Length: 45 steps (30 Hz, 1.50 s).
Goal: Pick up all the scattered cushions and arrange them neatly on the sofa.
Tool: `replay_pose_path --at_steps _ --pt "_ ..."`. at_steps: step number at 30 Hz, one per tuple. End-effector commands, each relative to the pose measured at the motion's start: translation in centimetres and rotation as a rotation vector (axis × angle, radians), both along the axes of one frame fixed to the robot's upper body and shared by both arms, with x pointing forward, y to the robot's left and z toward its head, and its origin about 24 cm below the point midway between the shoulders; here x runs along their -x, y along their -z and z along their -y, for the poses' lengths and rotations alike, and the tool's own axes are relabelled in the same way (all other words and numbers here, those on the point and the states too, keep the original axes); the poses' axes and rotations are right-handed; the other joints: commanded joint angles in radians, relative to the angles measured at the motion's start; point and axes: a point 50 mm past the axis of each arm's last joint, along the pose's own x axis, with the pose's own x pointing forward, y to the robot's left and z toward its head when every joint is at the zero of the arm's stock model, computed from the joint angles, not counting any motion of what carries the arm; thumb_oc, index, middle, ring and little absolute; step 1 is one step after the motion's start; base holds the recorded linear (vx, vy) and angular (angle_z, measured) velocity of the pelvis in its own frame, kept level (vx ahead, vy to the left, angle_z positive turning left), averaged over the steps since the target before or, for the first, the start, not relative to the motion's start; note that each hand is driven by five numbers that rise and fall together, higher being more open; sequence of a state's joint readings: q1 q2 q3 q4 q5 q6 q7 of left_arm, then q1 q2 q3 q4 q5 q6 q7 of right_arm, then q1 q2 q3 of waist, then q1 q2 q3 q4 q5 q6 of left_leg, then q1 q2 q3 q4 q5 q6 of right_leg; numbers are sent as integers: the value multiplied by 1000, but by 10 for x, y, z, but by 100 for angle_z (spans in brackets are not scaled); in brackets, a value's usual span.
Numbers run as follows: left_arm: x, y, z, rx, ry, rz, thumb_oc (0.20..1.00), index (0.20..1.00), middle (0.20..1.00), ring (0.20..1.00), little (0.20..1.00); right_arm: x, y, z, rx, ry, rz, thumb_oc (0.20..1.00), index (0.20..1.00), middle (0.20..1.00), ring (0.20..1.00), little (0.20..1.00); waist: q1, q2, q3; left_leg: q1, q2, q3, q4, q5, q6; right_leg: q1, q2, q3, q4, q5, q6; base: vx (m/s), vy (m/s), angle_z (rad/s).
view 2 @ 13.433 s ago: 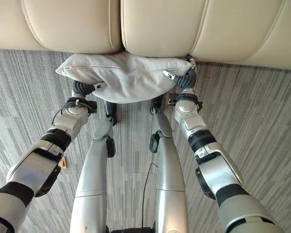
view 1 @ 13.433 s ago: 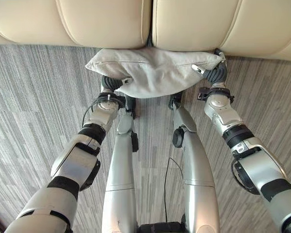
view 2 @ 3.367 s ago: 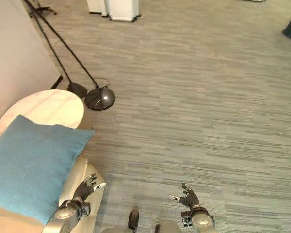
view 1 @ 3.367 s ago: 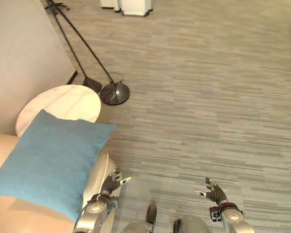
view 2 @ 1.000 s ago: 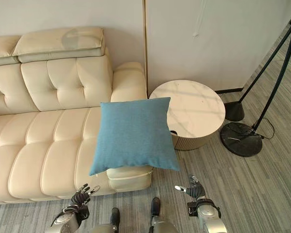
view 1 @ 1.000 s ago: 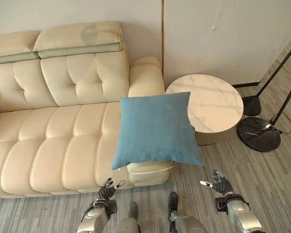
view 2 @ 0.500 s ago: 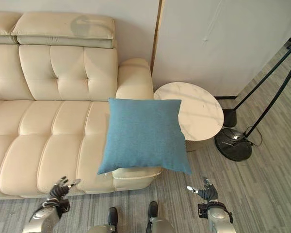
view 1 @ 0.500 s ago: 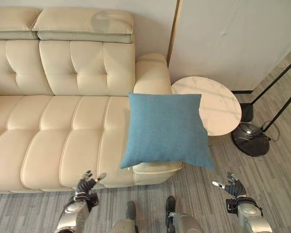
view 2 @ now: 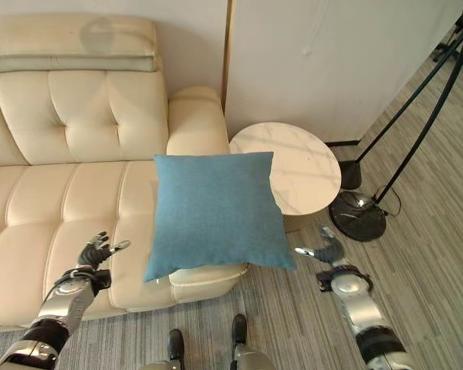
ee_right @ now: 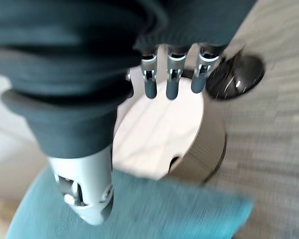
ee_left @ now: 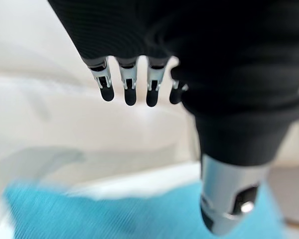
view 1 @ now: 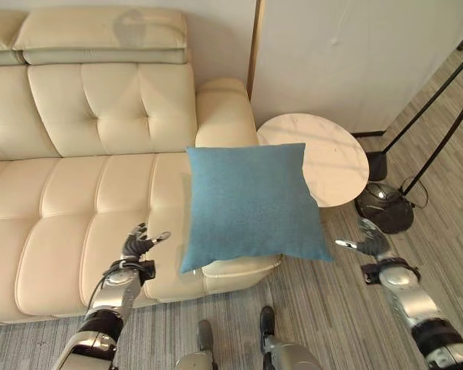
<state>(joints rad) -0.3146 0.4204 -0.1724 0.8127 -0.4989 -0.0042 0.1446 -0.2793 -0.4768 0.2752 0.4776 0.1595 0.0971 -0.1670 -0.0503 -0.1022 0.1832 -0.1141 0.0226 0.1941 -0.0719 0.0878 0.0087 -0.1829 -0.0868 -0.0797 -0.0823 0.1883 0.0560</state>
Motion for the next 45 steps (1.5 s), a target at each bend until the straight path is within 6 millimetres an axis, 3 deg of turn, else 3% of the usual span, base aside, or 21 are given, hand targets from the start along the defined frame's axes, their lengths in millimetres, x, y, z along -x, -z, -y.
replay_pose_path --at_steps 1,2,3,4,6,9,13,16,17,18,19,21,22,23,25,28,38,40,45 --pt "-38 -33 0 -12 -7 96 1000 1000 1000 1000 1000 -38 -35 -29 -14 -67 122 1000 1000 1000 1000 1000 1 -12 53 -98 21 -41 117 -120 -27 -35 -24 8 91 -143 66 -113 -36 -8" --pt "-49 -40 5 -12 -3 107 1000 1000 1000 1000 1000 -49 -44 -44 -17 -102 140 1000 1000 1000 1000 1000 3 -16 68 -125 23 -41 132 -118 -29 -57 -22 11 95 -136 64 -202 -63 -6" --pt "-70 -62 11 -24 11 147 1000 1000 1000 1000 1000 -70 -66 -71 -19 -156 188 1000 1000 1000 1000 1000 5 -23 92 -179 25 -43 160 -112 -33 -100 -20 14 102 -124 62 -141 -47 0" --pt "-71 -63 11 -24 10 148 1000 1000 1000 1000 1000 -70 -66 -71 -20 -156 190 1000 1000 1000 1000 1000 4 -23 93 -180 25 -43 161 -112 -33 -101 -20 14 103 -124 62 -120 -45 -1" --pt "-95 -94 24 -35 39 218 1000 1000 1000 1000 1000 -88 -94 -100 -17 -205 247 1000 1000 1000 1000 1000 6 -31 115 -220 29 -45 181 -103 -41 -131 -21 12 107 -115 60 -60 -36 0" --pt "-116 -132 47 -76 127 314 1000 1000 1000 1000 1000 -98 -129 -135 -36 -279 337 1000 1000 1000 1000 1000 5 -37 148 -258 32 -48 180 -78 -52 -163 -20 6 109 -109 59 -42 -29 -1" --pt "-120 -148 64 -175 245 375 1000 1000 1000 1000 1000 -91 -132 -143 -93 -331 364 1000 1000 1000 1000 1000 1 -38 159 -267 34 -49 165 -64 -56 -174 -19 1 108 -108 60 -10 -7 -1" --pt "-114 -160 106 -182 411 495 1000 1000 1000 1000 1000 -73 -129 -150 -207 -413 394 1000 1000 1000 1000 1000 2 -34 179 -273 31 -58 151 -58 -56 -184 -21 -9 109 -108 61 -7 -34 0" --pt "-114 -160 106 -182 411 495 1000 1000 1000 1000 1000 -72 -129 -150 -207 -413 394 1000 1000 1000 1000 1000 2 -34 178 -273 31 -58 151 -58 -56 -184 -21 -9 109 -108 61 -3 -29 5" --pt "-109 -159 117 -128 415 526 539 539 539 539 539 -68 -127 -151 -239 -418 401 432 432 432 432 432 4 -33 183 -273 30 -59 150 -58 -56 -185 -22 -10 109 -109 61 0 0 0" --pt "-101 -159 137 5 404 585 200 200 200 200 200 -62 -126 -151 -346 -392 426 200 200 200 200 200 10 -27 193 -270 28 -60 147 -59 -56 -184 -24 -12 106 -110 61 0 0 0" --pt "-97 -160 143 49 402 605 200 200 200 200 200 -60 -126 -151 -399 -376 436 200 200 200 200 200 11 -24 197 -268 27 -61 145 -59 -55 -182 -25 -14 104 -111 60 0 0 0" --pt "-90 -162 156 156 389 647 200 200 200 200 200 -56 -127 -154 -542 -344 460 200 200 200 200 200 17 -16 208 -266 25 -62 138 -56 -58 -181 -26 -16 101 -113 59 0 0 0" --pt "-90 -162 156 156 389 646 200 200 200 200 200 -56 -127 -154 -542 -343 459 200 200 200 200 200 17 -16 208 -265 25 -62 138 -56 -58 -180 -26 -16 101 -113 59 -15 -14 4" --pt "-79 -162 168 282 383 682 200 200 200 200 200 -47 -127 -160 -743 -325 479 200 200 200 200 200 22 -6 219 -261 23 -62 126 -51 -63 -179 -27 -20 95 -113 60 -14 -14 3" --pt "-71 -160 176 338 406 692 200 200 200 200 200 -40 -124 -165 -872 -335 476 200 200 200 200 200 25 2 227 -257 22 -64 120 -48 -65 -176 -27 -20 89 -113 60 0 0 0" --pt "-55 -163 180 448 421 744 200 200 200 200 200 -29 -111 -158 -992 -288 469 200 200 200 200 200 29 18 223 -237 21 -73 111 -49 -66 -154 -28 -25 76 -115 58 -6 0 4" --pt "-48 -174 177 460 430 809 200 200 200 200 200 -25 -117 -157 -1037 -302 502 200 200 200 200 200 34 21 213 -220 22 -78 106 -52 -65 -136 -27 -25 75 -121 57 -2 3 2" --pt "-27 -179 173 528 469 863 200 200 200 200 200 -6 -125 -159 -1110 -394 533 200 200 200 200 200 38 19 165 -172 20 -77 91 -62 -55 -91 -26 -26 72 -129 58 24 24 3"
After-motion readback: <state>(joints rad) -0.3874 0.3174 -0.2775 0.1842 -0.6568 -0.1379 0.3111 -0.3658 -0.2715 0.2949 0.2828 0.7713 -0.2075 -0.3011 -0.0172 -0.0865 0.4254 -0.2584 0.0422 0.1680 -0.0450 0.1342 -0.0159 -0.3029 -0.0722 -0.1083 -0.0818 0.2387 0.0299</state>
